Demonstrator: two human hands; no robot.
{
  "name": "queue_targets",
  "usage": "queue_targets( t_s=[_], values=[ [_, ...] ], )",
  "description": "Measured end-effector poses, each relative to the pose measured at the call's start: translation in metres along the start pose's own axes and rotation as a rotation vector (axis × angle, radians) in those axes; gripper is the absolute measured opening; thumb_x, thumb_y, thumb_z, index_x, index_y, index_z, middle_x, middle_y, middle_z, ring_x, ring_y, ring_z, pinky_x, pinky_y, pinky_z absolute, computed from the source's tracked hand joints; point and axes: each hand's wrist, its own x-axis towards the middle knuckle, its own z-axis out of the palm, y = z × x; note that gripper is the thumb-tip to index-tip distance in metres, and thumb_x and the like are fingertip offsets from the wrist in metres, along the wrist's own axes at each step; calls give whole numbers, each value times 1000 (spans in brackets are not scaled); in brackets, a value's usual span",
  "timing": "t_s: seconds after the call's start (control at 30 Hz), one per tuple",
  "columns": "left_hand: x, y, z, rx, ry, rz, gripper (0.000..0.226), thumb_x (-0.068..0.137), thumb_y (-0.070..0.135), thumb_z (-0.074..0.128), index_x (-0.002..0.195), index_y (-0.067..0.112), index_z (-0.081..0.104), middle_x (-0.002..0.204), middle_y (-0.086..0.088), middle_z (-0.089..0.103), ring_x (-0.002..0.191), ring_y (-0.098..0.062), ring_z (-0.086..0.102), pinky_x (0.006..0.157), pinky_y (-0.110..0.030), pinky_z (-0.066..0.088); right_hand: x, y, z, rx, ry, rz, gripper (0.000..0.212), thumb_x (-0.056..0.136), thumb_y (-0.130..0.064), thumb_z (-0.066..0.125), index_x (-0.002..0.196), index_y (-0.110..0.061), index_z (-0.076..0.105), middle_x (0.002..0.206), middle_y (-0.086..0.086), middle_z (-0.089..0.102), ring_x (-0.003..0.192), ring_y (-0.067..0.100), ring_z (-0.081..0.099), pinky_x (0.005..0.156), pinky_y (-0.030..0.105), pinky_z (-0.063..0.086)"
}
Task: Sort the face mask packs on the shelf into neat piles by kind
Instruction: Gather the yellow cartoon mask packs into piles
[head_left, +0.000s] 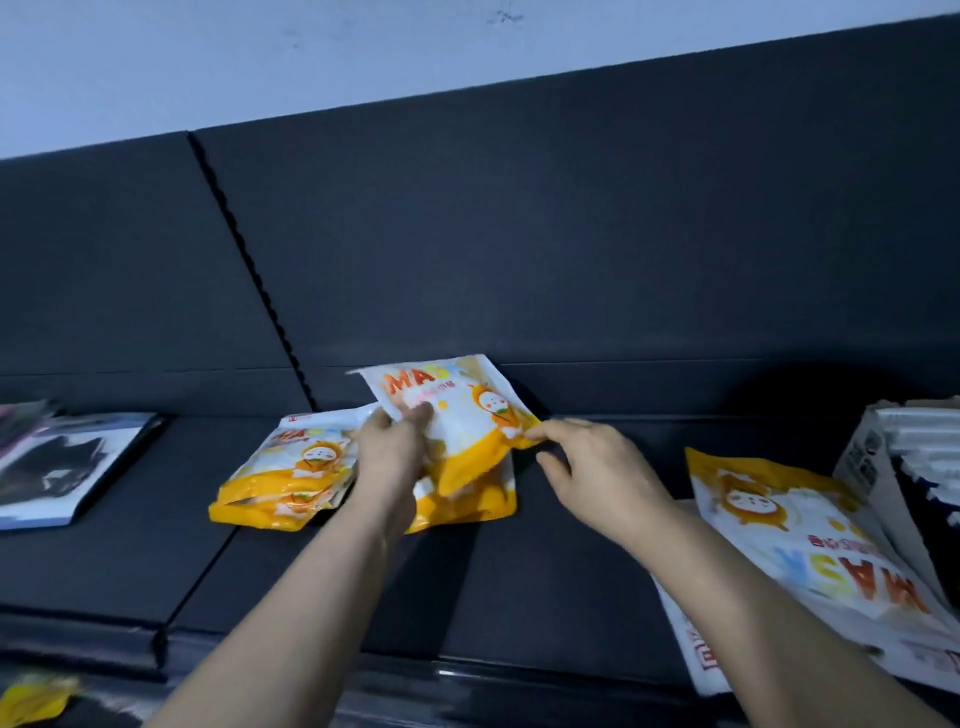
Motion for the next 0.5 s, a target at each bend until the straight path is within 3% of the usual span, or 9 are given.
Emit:
queue_targets(
  t_s=[0.13,0.3,0.4,0.43,0.5],
  values=[
    [44,23,-83,189,107,78,35,96,27,57,124,8,54,111,-11,67,96,-29,67,81,-40,56,20,-52,39,-23,-124,-90,31,92,-24,53,122,-26,60,121,-5,62,113,18,56,90,33,47],
    [93,38,-157,400,13,40,43,95,32,58,127,3,55,117,-15,67,98,-29,65,88,-39,52,44,-101,82,-112,-220,-115,39,94,-22,50,132,-29,51,140,-9,48,132,14,40,106,33,35],
    [111,31,-172,1152,39,287,66,91,55,52,145,21,34,145,-10,43,126,-35,43,101,-43,39,55,-113,102,-259,-324,-40,47,96,-30,49,141,-27,40,154,-3,29,146,18,16,115,39,19],
    [110,26,-172,1293,-64,396,68,87,62,50,145,31,32,149,-4,36,130,-34,36,104,-45,37,57,-115,108,-300,-359,4,49,96,-34,48,143,-28,37,157,-2,22,148,20,10,116,41,16],
    [109,16,-167,1422,-302,433,60,83,70,47,137,45,40,151,9,33,134,-27,30,107,-49,35,59,-117,116,-360,-377,95,51,97,-39,46,146,-30,31,159,0,14,148,25,5,114,45,18]
  ],
)
